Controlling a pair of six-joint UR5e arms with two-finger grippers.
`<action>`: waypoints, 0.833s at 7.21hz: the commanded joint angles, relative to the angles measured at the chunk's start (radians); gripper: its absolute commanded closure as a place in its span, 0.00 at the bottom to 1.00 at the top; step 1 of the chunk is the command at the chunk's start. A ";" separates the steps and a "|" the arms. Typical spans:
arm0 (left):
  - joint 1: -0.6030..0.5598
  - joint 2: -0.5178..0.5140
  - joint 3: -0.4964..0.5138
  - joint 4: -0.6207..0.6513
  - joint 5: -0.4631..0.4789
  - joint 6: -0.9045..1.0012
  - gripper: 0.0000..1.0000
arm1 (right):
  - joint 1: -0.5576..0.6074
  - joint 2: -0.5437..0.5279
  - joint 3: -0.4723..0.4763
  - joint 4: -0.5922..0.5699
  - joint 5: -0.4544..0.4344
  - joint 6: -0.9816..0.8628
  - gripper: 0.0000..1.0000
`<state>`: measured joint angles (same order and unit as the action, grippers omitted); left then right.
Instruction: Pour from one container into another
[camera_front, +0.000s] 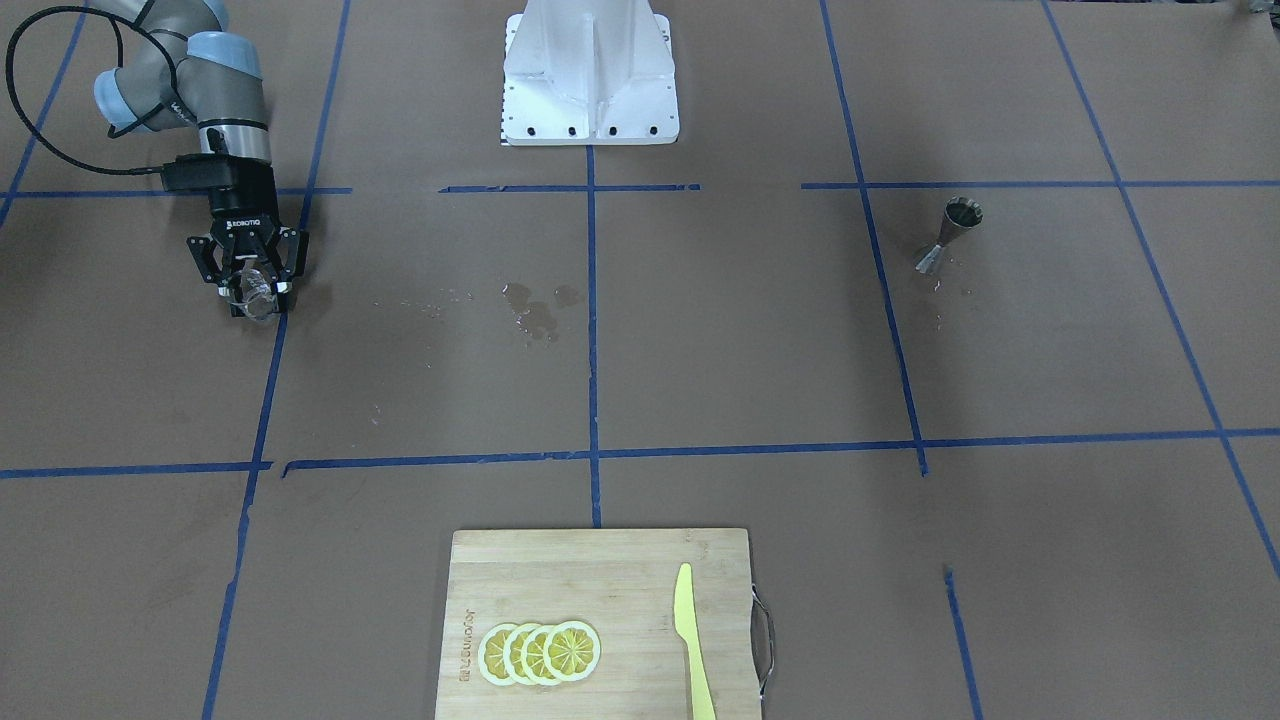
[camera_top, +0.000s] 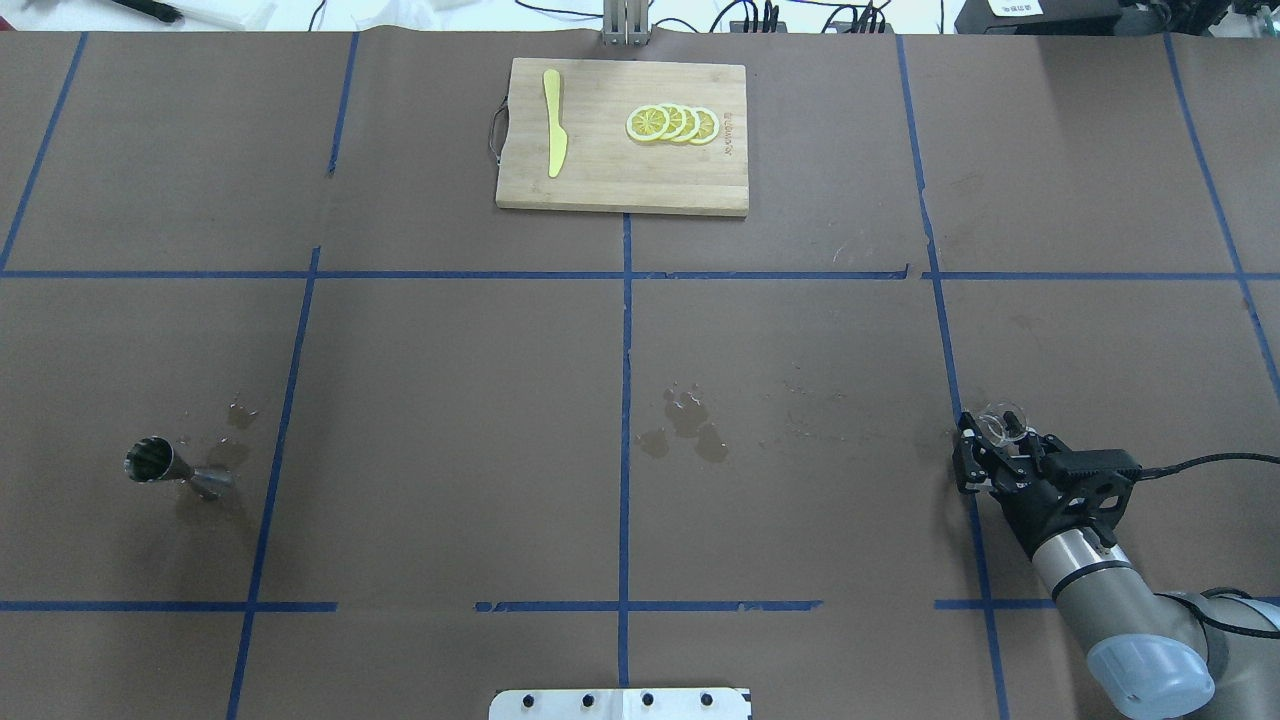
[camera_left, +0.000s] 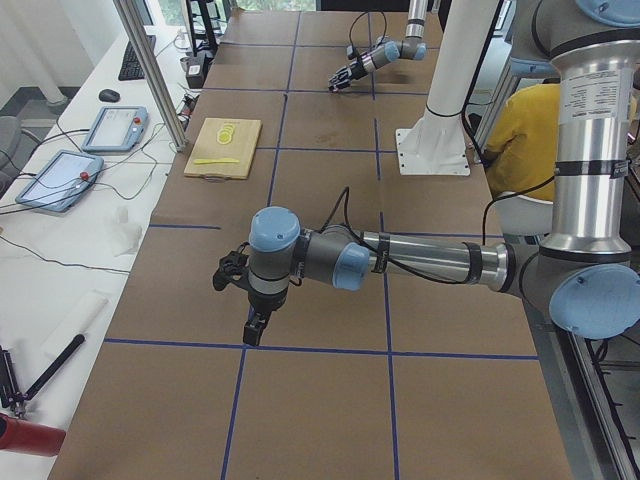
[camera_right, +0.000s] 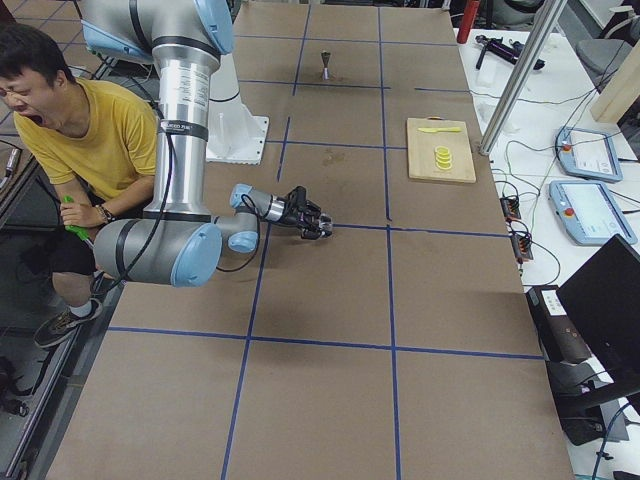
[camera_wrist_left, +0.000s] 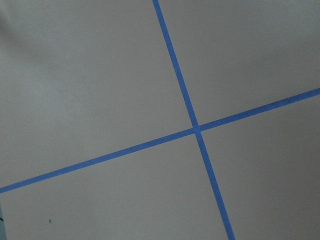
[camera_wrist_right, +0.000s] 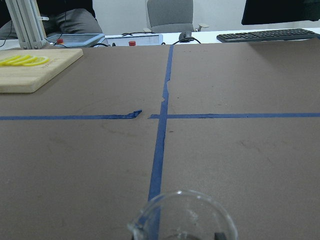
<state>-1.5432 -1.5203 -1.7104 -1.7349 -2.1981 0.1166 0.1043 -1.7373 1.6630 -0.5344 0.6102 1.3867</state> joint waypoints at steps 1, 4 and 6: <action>0.002 0.000 0.000 0.000 0.000 0.000 0.00 | 0.000 0.001 0.001 0.001 0.000 0.000 0.47; 0.000 0.000 -0.002 0.000 0.000 0.000 0.00 | 0.000 -0.001 0.003 0.002 0.000 0.000 0.34; 0.000 0.000 -0.002 0.000 0.000 0.000 0.00 | 0.000 0.001 0.004 0.002 0.000 0.000 0.31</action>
<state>-1.5431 -1.5202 -1.7113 -1.7349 -2.1981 0.1166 0.1043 -1.7369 1.6668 -0.5325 0.6105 1.3867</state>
